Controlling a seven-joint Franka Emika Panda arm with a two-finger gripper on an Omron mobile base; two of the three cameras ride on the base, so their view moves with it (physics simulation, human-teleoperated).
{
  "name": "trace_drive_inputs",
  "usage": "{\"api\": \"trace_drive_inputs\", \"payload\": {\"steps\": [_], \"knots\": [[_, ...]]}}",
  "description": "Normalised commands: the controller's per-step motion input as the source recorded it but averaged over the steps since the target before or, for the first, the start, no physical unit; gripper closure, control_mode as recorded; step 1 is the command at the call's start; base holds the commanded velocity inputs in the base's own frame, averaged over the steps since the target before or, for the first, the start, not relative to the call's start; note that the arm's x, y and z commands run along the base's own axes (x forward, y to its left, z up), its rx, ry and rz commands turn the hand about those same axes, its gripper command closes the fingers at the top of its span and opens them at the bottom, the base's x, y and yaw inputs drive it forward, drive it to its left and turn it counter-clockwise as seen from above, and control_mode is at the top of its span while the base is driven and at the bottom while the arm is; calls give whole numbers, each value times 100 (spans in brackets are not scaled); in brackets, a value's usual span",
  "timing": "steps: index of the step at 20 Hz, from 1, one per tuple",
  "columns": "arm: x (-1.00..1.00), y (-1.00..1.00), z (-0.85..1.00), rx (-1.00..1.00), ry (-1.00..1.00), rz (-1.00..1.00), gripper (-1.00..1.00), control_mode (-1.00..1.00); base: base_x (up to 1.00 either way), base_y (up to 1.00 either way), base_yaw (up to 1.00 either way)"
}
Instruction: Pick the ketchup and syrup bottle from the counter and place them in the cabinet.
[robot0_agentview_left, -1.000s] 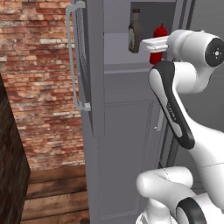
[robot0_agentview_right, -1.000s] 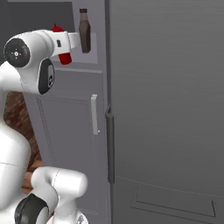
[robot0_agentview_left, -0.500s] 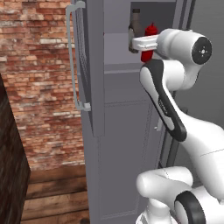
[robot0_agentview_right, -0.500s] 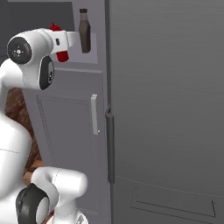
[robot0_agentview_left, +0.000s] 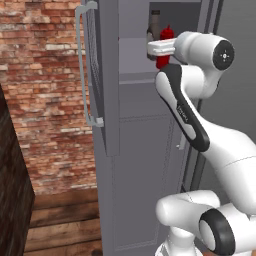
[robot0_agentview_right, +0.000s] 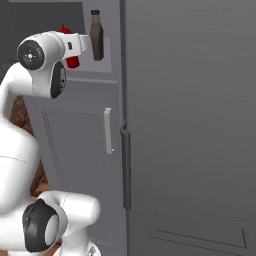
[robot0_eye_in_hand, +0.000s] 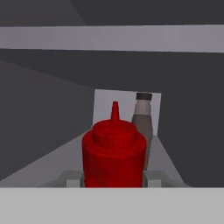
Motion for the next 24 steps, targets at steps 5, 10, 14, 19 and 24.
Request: {"api": "trace_drive_inputs", "payload": {"steps": [5,10,14,19,24], "knots": [[26,0,-3,0,0,3,100,-100,0,0,0],[24,1,-16,1,0,4,100,-100,0,0,0],[18,4,-20,0,0,5,100,-100,0,0,0],[17,3,-16,0,0,5,100,-100,0,0,0],[23,2,-9,0,0,4,100,-100,0,0,0]]}}
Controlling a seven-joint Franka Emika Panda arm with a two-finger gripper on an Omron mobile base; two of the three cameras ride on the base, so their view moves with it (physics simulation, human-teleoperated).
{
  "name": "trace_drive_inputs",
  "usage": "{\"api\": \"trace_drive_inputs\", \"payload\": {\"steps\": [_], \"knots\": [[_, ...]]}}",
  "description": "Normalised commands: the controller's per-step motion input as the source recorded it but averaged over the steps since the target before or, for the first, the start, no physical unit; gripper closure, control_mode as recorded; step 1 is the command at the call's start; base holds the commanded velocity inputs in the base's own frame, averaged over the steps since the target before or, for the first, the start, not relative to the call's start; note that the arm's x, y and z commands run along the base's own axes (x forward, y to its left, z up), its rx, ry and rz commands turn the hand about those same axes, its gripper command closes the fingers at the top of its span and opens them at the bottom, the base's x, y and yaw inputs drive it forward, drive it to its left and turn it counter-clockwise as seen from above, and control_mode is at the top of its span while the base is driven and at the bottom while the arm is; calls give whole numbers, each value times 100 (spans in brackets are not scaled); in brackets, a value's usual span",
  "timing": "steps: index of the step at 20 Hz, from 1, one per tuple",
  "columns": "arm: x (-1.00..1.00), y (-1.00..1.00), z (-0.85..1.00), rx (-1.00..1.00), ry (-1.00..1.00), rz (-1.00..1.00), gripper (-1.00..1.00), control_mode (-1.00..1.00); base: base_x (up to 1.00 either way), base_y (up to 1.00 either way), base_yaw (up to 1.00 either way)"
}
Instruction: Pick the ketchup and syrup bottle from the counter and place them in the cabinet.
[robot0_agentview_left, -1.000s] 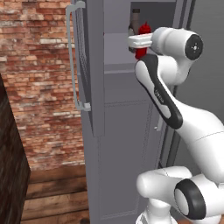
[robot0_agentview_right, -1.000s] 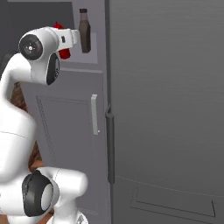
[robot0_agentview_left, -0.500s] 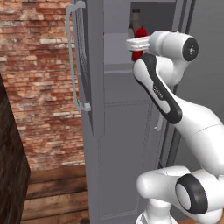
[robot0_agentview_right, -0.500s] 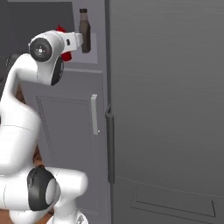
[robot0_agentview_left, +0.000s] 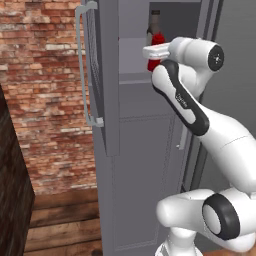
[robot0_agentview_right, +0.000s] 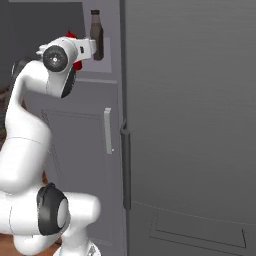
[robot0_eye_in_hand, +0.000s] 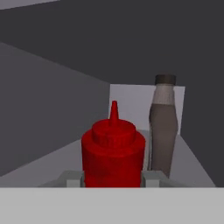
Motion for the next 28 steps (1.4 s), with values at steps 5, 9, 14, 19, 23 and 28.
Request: {"api": "trace_drive_inputs", "payload": {"steps": [5,9,14,19,23,28], "knots": [[33,0,-2,0,0,4,100,-100,0,0,0],[35,1,0,0,0,4,100,-100,0,0,0],[26,7,-4,0,0,3,100,-100,0,0,0],[19,11,-6,0,0,3,100,-100,0,0,0],[17,10,-6,0,0,2,100,-100,0,0,0],[13,8,-6,0,0,1,100,-100,0,0,0]]}}
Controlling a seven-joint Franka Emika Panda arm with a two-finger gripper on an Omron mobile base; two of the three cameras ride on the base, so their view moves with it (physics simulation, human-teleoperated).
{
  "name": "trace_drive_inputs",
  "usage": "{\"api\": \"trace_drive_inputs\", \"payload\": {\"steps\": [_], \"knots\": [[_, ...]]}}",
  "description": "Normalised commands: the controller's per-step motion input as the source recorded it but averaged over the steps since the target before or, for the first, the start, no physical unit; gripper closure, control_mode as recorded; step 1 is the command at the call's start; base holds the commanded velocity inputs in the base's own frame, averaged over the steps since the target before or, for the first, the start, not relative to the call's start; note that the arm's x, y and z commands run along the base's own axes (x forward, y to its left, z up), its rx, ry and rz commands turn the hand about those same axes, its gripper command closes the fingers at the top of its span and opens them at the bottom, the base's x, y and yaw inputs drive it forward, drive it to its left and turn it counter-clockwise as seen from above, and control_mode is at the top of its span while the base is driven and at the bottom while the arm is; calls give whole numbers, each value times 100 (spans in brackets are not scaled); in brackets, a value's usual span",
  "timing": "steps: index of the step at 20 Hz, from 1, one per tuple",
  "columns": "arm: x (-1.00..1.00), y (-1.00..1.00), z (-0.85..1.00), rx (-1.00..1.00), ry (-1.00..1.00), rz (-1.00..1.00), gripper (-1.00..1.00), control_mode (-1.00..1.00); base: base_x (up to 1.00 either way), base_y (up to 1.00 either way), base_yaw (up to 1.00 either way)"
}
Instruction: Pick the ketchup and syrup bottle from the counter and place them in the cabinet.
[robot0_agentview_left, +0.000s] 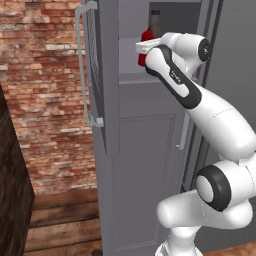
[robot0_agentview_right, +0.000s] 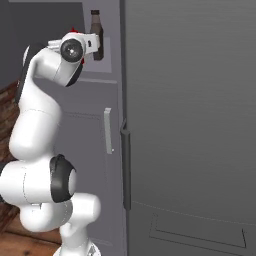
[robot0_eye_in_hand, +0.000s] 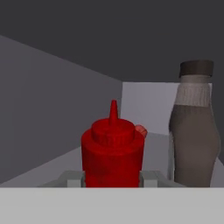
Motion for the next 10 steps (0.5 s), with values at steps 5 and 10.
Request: {"api": "trace_drive_inputs", "payload": {"steps": [5,10], "knots": [[20,3,-7,0,0,0,100,-100,0,0,0],[20,1,-8,0,0,0,100,-100,0,0,0]]}}
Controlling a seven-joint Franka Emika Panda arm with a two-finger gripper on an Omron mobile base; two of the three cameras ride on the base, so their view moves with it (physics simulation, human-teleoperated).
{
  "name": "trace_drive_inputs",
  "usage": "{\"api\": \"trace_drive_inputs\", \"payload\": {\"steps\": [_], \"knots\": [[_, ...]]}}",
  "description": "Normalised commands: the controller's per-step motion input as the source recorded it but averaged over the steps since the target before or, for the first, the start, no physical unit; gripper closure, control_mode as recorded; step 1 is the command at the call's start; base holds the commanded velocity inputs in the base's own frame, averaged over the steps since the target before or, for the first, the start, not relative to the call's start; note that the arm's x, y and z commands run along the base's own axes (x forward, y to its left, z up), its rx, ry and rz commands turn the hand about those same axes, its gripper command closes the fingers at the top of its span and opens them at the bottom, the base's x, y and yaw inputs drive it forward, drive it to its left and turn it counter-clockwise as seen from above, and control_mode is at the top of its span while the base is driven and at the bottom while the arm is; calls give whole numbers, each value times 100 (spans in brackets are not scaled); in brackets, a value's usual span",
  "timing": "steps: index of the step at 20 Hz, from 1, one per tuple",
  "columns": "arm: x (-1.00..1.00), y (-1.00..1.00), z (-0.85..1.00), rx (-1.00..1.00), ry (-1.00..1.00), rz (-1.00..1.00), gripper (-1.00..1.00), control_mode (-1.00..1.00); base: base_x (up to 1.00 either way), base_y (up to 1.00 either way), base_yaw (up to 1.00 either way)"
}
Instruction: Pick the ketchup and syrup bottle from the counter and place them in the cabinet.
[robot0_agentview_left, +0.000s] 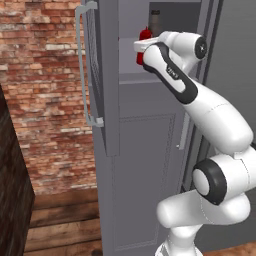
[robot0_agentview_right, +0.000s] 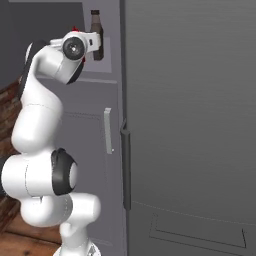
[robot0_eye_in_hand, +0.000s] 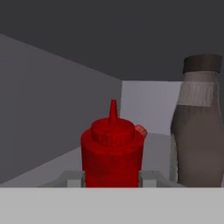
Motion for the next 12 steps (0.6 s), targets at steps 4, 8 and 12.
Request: {"api": "trace_drive_inputs", "payload": {"steps": [4,8,12], "knots": [[21,0,-9,0,0,0,100,-100,0,0,0],[25,1,-11,0,0,0,100,-100,0,0,0],[16,5,-11,0,0,0,-100,-100,0,0,0]]}}
